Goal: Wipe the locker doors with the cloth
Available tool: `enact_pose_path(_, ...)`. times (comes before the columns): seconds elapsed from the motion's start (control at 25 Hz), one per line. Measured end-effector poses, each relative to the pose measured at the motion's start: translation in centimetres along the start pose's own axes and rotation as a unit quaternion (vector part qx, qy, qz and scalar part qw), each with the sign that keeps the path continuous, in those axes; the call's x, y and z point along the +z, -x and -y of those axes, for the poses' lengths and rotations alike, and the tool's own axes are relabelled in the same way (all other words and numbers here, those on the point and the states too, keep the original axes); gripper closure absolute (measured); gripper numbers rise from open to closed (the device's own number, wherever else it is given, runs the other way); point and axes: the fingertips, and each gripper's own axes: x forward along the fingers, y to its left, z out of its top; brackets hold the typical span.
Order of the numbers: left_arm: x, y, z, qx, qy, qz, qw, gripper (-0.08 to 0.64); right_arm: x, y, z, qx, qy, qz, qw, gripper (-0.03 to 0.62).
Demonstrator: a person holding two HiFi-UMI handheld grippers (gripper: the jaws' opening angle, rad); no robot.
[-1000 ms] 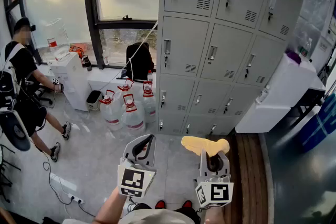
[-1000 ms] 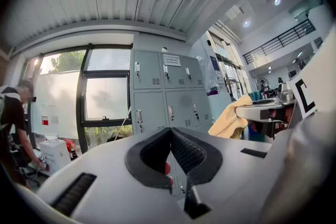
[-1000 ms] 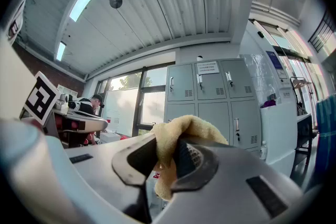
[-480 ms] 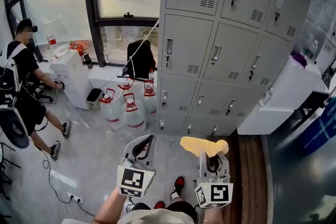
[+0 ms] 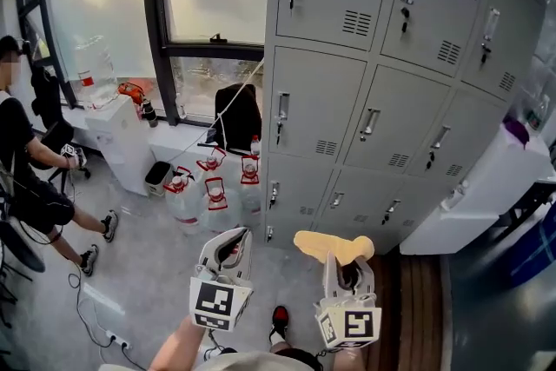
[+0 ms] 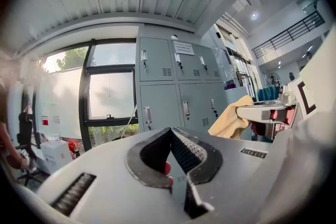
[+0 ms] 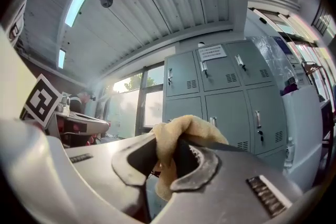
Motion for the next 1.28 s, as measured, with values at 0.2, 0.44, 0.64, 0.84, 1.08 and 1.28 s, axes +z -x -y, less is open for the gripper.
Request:
enact_pose_path(0.2,1.1,-6.2,-2.2,0.020,-0.001,-0.002,0.9998,0.538,0.4,-7.0,2.8,0.021,-0.001,0.005,1.000,0.523)
enact_pose_path(0.44,1.8,-12.4,-4.2,0.044,-0.002,-0.003,0.9990,0.538,0.4,-13.9,5.6,0.047,0.001,0.013,0.999,0.523)
enact_pose_path(0.64,1.8,-15.7,-5.5,0.064,0.003,0.001,0.9979,0.538,0.0,-18.2,6.8,0.072,0.007,0.017,0.997,0.524)
enact_pose_path(0.84,1.8,-17.7,-6.9,0.078,0.007,0.001,0.9969,0.538,0.2,-20.9,7.1,0.089,0.008,0.020,0.996,0.523)
enact_pose_path(1.08,1.7,-19.9,-9.4,0.088,0.011,0.006,0.9960,0.538,0.5,-24.5,6.6,0.103,0.016,0.028,0.994,0.524)
enact_pose_path(1.28,2.1,-22.1,-12.2,0.091,0.010,0.011,0.9957,0.538,2.1,-28.0,5.3,0.114,0.026,0.048,0.992,0.525)
